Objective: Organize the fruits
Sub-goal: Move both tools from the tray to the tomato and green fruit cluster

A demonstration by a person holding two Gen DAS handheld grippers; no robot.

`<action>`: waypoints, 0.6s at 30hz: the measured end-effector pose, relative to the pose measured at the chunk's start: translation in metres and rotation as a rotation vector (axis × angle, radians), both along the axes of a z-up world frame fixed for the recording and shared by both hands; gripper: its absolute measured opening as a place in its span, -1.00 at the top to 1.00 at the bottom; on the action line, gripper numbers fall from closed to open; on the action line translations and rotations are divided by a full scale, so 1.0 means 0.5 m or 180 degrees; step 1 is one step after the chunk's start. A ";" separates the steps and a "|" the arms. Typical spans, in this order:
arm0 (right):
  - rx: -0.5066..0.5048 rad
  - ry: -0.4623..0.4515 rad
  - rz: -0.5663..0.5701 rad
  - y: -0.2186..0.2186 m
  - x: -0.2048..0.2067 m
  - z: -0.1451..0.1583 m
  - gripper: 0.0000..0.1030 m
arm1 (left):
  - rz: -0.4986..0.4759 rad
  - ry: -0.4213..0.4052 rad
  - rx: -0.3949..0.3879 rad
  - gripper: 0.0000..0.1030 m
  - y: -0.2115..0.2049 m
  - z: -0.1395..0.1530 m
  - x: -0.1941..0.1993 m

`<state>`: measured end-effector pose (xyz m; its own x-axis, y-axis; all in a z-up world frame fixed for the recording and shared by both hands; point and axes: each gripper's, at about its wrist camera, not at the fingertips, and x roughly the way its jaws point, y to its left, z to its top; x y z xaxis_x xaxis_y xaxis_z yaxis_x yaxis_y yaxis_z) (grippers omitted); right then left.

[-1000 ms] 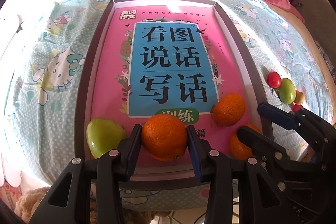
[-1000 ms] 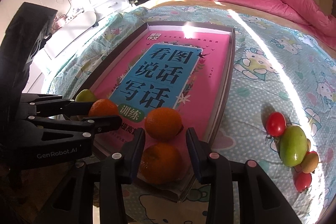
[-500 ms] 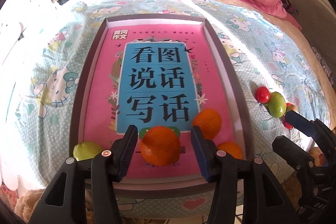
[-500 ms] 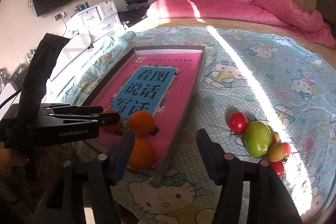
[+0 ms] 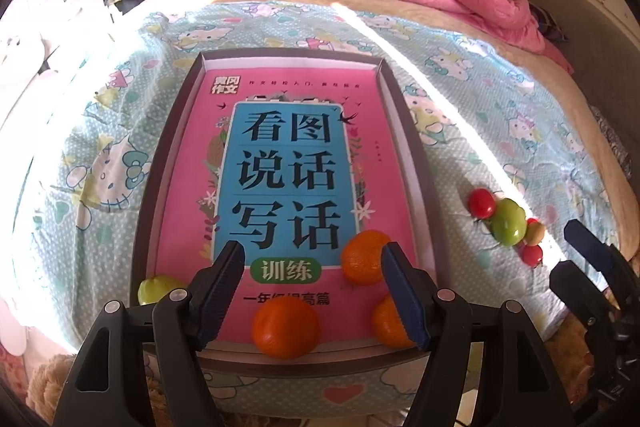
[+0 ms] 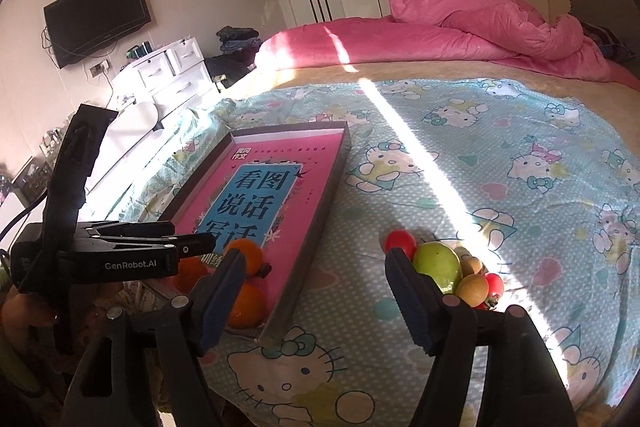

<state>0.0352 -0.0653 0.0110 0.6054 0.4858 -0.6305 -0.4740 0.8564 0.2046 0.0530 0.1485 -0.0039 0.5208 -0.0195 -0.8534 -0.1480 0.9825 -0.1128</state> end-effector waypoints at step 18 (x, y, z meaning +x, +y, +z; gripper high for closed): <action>0.0026 -0.0331 -0.0400 -0.093 -0.042 0.070 -0.71 | -0.0343 -0.0336 -0.0123 -0.45 -0.109 0.097 -0.005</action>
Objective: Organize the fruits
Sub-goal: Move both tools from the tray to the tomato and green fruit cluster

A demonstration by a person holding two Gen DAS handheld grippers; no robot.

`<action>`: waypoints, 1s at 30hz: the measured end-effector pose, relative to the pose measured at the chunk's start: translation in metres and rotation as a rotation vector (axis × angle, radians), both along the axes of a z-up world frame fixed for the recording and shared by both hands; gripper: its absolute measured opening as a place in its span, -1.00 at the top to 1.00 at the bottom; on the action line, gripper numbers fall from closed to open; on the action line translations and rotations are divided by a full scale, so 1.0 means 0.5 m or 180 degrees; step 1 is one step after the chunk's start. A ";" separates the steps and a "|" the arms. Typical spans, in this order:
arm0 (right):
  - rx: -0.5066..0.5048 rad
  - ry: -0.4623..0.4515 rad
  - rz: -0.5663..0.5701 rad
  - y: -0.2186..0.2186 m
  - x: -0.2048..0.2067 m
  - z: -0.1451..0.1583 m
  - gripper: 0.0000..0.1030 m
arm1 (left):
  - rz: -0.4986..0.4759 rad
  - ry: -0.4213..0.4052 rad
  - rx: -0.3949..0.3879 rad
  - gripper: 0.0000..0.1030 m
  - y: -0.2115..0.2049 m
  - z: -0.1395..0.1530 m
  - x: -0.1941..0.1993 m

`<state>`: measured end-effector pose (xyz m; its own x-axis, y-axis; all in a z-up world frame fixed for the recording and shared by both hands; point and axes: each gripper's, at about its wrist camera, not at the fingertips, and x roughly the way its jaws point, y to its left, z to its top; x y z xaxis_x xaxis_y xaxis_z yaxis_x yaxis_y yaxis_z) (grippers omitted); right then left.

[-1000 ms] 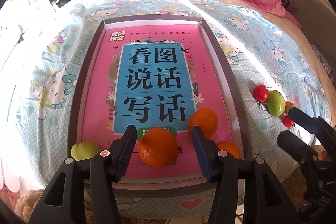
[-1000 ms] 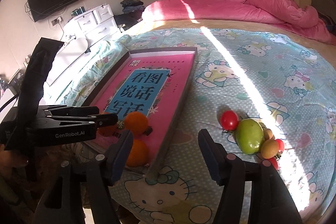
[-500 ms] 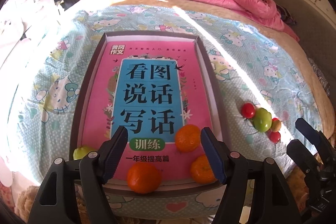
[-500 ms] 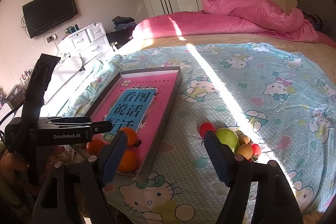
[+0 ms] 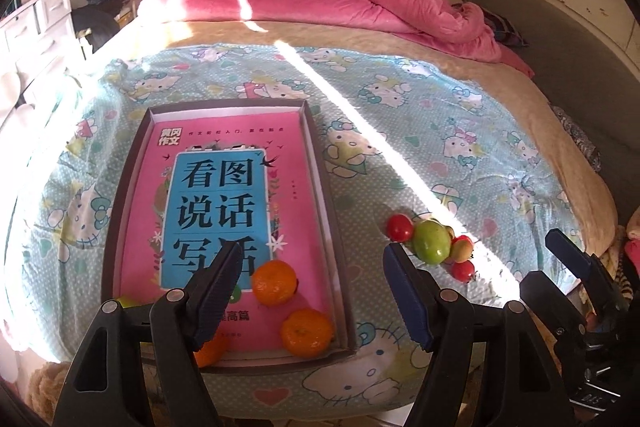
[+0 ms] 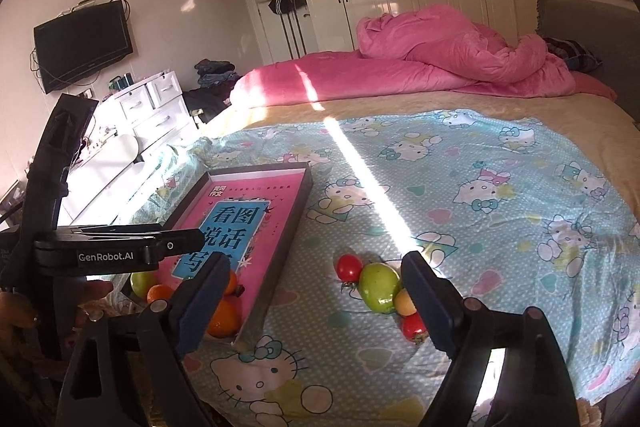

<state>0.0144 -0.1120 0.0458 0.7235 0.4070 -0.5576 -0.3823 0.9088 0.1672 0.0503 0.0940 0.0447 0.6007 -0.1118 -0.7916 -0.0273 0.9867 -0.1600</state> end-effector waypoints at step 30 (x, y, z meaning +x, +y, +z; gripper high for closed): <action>0.0034 -0.0104 -0.0758 -0.145 -0.033 0.012 -0.87 | -0.0746 -0.0025 -0.0143 -0.56 -0.190 0.028 0.017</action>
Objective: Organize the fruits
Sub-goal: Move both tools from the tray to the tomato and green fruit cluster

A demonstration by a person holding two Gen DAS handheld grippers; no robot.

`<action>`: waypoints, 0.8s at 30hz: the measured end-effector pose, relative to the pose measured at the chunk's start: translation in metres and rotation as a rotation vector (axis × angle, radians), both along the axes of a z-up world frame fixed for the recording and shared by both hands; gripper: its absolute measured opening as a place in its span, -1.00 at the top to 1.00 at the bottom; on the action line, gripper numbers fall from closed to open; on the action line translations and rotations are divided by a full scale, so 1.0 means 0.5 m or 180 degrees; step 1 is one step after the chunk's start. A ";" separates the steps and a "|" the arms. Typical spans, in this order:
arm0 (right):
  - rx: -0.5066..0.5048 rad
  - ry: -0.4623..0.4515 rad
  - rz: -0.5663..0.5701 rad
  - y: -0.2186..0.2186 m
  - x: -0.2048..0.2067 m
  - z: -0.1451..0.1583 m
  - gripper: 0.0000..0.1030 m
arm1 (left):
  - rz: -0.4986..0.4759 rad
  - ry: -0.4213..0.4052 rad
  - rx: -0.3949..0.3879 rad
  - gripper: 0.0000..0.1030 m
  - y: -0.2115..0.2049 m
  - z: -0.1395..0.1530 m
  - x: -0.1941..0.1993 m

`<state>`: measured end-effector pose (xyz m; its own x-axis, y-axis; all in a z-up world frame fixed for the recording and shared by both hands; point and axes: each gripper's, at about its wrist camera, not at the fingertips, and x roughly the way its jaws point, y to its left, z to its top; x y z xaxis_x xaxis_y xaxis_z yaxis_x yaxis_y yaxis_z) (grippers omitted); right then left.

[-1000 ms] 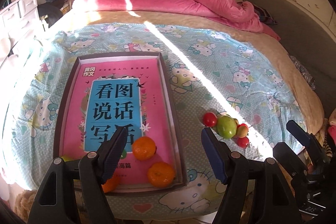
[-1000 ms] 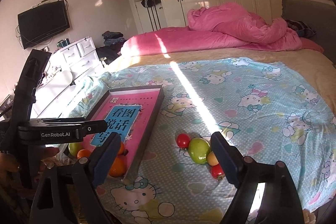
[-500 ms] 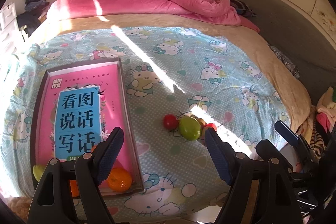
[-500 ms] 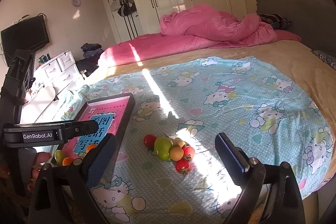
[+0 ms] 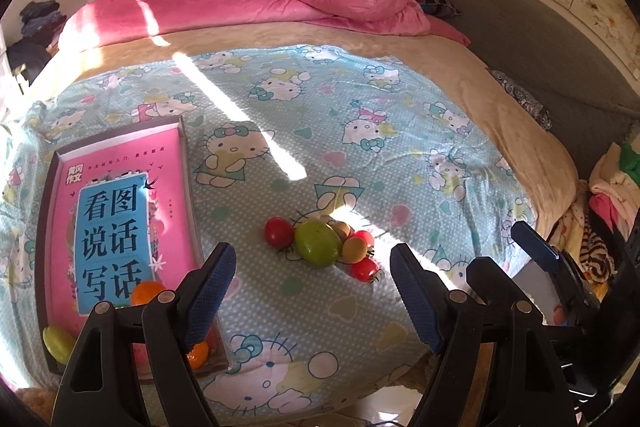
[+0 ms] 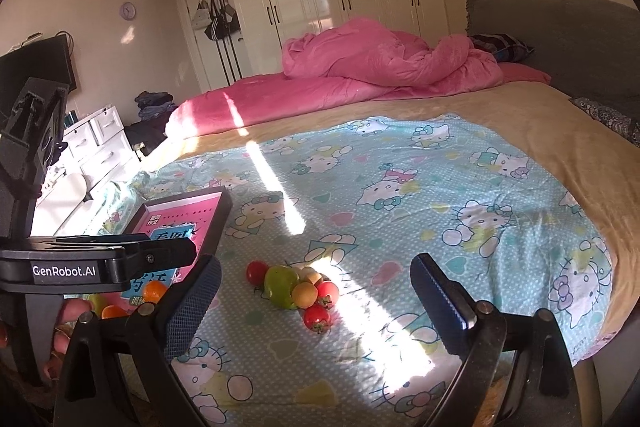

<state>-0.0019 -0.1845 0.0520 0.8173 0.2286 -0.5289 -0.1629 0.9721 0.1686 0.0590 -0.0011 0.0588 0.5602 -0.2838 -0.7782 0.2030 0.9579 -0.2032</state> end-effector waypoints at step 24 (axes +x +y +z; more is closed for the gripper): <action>0.0048 0.0194 -0.0164 -0.085 0.030 -0.054 -0.88 | -0.0089 -0.0033 -0.0093 -0.56 -0.037 0.000 0.076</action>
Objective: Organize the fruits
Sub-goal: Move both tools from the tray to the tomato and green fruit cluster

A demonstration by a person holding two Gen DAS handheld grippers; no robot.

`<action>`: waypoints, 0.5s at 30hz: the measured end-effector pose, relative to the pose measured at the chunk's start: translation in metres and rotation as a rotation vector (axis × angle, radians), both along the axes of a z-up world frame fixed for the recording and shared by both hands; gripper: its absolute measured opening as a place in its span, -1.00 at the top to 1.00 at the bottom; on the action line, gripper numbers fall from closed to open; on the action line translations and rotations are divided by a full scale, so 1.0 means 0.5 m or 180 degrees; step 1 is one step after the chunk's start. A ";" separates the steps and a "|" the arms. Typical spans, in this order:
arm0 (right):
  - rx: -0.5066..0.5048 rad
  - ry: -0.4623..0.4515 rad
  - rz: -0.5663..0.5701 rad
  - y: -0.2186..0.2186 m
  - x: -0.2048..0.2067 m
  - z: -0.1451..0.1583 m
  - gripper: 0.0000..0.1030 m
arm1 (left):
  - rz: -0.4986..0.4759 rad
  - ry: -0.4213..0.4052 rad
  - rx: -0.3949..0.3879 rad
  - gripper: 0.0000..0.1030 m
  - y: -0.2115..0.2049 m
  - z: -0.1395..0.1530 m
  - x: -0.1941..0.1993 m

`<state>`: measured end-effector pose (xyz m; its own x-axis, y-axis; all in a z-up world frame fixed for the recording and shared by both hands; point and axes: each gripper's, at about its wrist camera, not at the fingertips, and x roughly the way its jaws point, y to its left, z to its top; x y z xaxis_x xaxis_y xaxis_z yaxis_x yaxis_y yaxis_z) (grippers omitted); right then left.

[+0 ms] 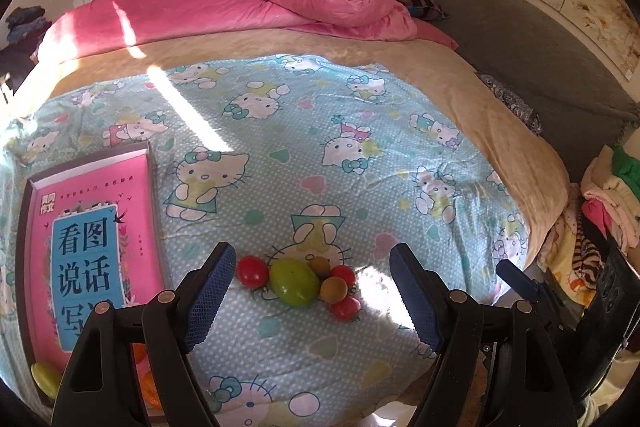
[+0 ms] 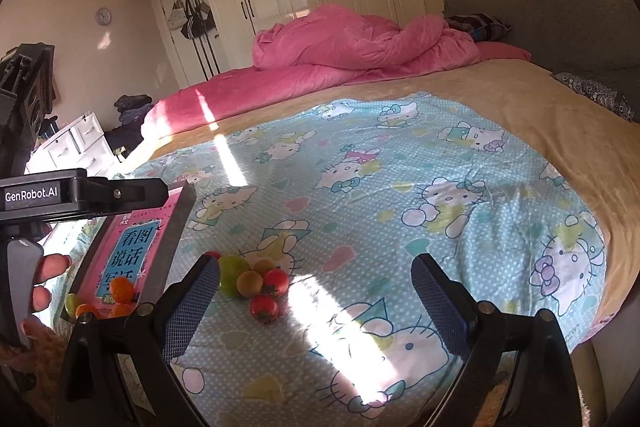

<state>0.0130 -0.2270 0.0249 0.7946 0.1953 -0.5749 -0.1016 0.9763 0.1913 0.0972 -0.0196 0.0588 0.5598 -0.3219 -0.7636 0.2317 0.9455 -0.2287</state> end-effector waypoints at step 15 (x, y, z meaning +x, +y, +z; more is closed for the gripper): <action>-0.0064 0.0328 0.0239 0.035 0.030 -0.053 -0.88 | 0.0134 0.0411 0.0171 -0.56 0.025 -0.089 0.059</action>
<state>0.0280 -0.2093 -0.0018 0.7146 0.2397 -0.6572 -0.1554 0.9704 0.1850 0.1266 -0.0070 0.0142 0.4680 -0.2568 -0.8456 0.1637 0.9655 -0.2027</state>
